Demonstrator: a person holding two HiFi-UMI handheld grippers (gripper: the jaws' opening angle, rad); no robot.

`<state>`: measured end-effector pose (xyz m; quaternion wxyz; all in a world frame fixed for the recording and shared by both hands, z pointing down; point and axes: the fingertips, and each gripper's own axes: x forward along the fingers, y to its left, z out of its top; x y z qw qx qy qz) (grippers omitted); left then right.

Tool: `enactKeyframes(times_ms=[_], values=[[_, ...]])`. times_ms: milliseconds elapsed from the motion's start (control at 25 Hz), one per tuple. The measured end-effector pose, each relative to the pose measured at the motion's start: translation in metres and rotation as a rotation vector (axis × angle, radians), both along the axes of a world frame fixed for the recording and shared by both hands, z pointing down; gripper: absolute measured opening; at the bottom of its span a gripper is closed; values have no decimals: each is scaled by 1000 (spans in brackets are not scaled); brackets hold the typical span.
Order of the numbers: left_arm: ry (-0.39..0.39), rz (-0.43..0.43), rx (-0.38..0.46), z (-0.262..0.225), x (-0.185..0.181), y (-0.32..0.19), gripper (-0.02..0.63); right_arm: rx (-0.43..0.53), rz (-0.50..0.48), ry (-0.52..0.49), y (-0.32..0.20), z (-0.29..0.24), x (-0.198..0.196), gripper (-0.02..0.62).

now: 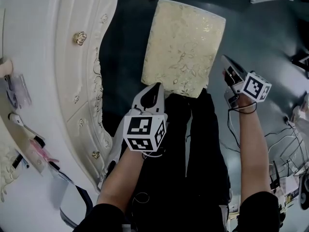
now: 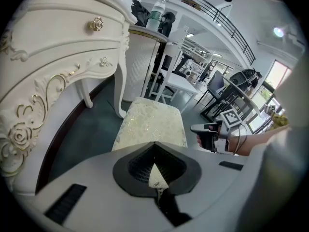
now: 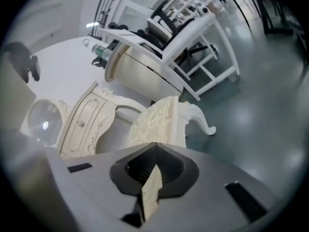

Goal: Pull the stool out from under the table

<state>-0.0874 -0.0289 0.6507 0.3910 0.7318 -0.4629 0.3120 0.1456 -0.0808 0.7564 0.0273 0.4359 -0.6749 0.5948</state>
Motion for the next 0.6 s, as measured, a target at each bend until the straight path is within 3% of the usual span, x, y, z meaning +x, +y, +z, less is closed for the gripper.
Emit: enactKeyframes(times_ms=[320, 600], values=[[13, -15, 67, -43, 22, -28, 0, 241, -100, 427, 1, -89, -23, 8], [48, -66, 178, -156, 43, -64, 0, 412, -27, 468, -36, -236, -36, 8]])
